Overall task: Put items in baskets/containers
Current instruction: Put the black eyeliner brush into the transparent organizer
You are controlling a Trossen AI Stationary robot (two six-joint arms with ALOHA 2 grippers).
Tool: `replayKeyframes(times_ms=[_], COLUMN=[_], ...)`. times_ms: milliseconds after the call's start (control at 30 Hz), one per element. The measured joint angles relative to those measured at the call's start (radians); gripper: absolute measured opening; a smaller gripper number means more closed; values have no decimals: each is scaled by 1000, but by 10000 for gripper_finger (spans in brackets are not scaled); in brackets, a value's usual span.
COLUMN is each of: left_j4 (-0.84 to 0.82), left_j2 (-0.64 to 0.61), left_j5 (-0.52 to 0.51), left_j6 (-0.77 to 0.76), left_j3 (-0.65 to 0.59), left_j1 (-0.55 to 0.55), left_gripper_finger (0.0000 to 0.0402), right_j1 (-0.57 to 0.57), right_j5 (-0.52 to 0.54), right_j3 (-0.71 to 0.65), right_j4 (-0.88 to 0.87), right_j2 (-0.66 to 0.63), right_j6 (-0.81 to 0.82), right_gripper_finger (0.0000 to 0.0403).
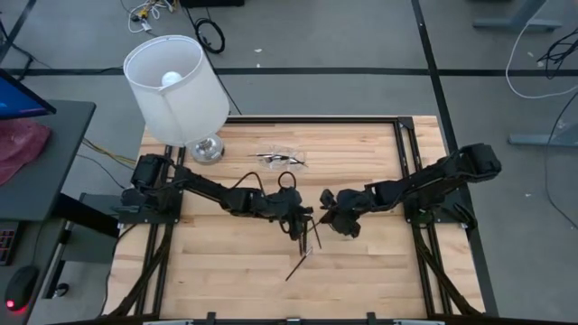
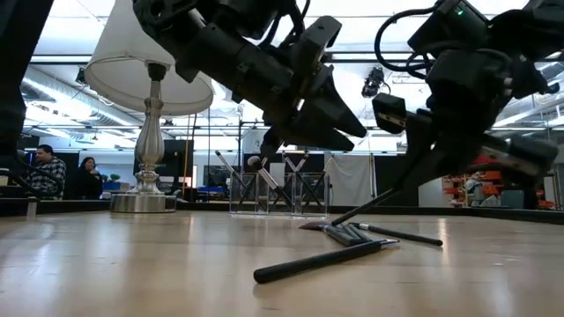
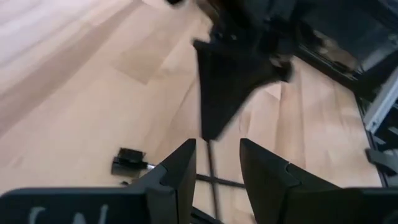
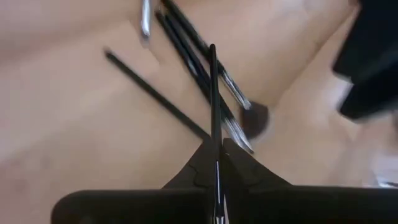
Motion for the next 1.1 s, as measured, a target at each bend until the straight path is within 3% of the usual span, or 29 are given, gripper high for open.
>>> replayKeyframes(times_ms=[167, 367, 700, 833, 1100], left_j4=[-33, -76, -1, 65, 59], left_j2=[0, 41, 101, 101, 101], left_j5=[0, -39, -39, 25, 30], left_j6=[-20, -20, -2, 27, 28], left_j3=[0, -2, -1, -1, -1], left_j1=[-1, 1, 25, 31, 31], left_gripper_finger=[126, 126, 126, 126, 126], right_j1=[0, 0, 0, 0, 0], right_j5=[94, 97, 97, 96, 94], right_j3=[0, 0, 0, 0, 0], right_j4=[3, 42, 57, 58, 109], right_j2=[0, 0, -1, -1, -1], right_j6=[-51, -66, -92, -92, -99], right_gripper_finger=[8, 8, 8, 8, 8])
